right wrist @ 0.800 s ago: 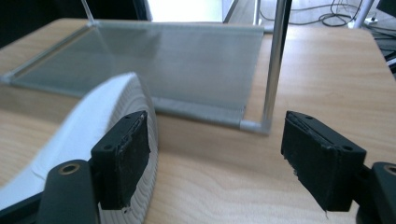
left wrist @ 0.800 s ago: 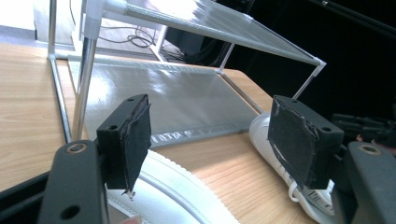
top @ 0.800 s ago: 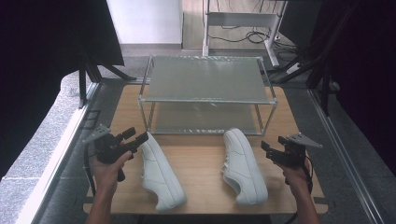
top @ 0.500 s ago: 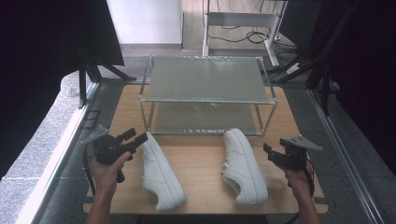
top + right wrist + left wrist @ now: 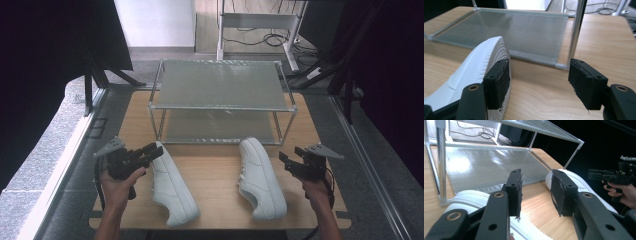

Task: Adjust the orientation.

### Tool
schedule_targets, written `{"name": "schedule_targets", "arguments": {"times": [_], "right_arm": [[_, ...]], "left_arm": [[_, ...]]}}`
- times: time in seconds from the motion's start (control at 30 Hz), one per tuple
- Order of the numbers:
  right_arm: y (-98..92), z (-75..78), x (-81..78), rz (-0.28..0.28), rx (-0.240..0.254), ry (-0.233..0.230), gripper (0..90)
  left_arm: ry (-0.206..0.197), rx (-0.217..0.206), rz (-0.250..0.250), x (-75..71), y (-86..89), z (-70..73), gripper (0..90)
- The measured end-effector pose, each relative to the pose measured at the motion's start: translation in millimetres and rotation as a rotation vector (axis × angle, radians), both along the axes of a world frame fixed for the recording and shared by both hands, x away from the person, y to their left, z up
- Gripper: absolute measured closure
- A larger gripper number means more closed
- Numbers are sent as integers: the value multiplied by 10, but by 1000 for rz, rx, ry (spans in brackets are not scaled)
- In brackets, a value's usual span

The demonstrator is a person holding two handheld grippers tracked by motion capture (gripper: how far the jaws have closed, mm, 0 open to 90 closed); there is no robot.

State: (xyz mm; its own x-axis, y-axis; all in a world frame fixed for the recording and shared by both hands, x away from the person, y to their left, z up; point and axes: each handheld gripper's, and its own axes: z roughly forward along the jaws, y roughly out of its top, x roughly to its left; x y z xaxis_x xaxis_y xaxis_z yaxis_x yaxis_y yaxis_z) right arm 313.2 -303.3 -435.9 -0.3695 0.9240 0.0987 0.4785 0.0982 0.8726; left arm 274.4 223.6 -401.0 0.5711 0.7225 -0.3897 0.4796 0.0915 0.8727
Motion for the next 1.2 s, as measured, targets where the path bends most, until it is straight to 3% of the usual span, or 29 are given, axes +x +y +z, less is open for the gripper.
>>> {"name": "schedule_targets", "arguments": {"times": [0.1, 0.3, 0.33, 0.37, 0.5, 0.57, 0.6, 0.67, 0.93, 1.2], "right_arm": [[0, 8, -8, 26, 45, 13, 336], [37, -8, 12, 33, 24, 22, 336], [36, -14, 11, 37, 28, 30, 336], [36, -14, 11, 37, 28, 30, 336], [41, -26, 19, 58, 37, 38, 335], [33, -28, 25, 57, 36, 42, 335], [31, -30, 26, 55, 36, 42, 335], [28, -36, 27, 49, 40, 42, 334], [-28, -98, 55, 9, 40, 68, 334], [-61, -129, 51, 1, 38, 86, 338]], "left_arm": [[1, 38, 10, -6, -6, -12, 619], [35, 54, 43, -28, 61, -56, 680], [63, 58, 79, -63, 115, -123, 682], [63, 58, 79, -63, 115, -123, 684], [171, 39, 149, -151, 282, -382, 762], [212, 41, 140, -176, 330, -487, 801], [246, 58, 104, -180, 343, -570, 811], [275, 91, 96, -164, 338, -640, 837], [322, 111, 86, -116, 366, -785, 893], [338, 130, 85, -102, 340, -825, 896]]}}
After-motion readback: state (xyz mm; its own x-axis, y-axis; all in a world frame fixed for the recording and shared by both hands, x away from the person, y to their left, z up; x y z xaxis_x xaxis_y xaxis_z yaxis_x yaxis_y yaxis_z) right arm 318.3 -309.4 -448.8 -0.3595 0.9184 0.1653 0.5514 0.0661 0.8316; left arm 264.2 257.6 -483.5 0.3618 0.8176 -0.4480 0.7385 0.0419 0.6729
